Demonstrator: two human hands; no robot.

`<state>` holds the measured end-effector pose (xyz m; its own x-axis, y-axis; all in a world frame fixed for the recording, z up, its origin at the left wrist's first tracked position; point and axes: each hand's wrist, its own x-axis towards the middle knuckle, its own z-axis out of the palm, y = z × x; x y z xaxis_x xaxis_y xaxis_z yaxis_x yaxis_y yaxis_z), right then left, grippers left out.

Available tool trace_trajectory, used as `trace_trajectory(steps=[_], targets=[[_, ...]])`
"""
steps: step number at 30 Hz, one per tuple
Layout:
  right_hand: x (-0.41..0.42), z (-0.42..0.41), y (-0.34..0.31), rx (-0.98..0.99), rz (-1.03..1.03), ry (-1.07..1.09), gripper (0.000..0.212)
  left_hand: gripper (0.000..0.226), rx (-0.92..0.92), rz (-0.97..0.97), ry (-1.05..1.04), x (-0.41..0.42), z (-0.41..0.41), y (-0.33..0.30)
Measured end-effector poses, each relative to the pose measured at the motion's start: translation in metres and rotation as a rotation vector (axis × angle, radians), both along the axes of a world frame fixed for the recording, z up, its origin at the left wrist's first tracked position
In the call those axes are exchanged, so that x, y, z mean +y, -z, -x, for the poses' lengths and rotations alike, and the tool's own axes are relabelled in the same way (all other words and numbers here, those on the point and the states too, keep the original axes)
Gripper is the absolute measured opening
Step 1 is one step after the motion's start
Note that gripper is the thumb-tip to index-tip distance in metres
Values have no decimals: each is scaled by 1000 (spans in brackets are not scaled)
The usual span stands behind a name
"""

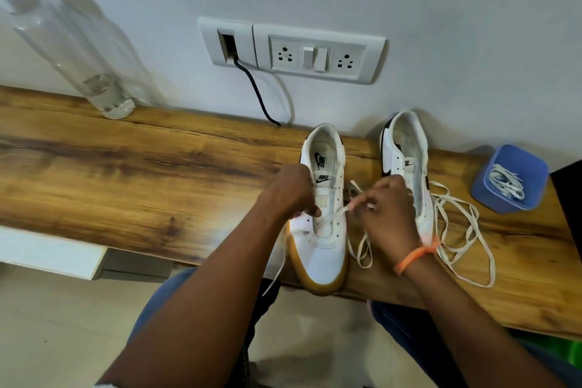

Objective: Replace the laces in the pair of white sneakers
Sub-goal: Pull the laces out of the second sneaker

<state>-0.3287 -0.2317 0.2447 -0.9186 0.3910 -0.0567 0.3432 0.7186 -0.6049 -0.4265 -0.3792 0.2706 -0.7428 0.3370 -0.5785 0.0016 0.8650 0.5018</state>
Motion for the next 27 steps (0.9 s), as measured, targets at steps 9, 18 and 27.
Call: trace_trajectory(steps=[9, 18, 27], targets=[[-16, -4, 2, 43, -85, -114, 37, 34, 33, 33, 44, 0, 4, 4], [-35, -10, 21, -38, -32, -224, 6, 34, 52, 36, 36, 1, 2, 7], [22, 1, -9, -49, -82, 114, 10, 34, -28, 35, -2, 2, 6, 6]])
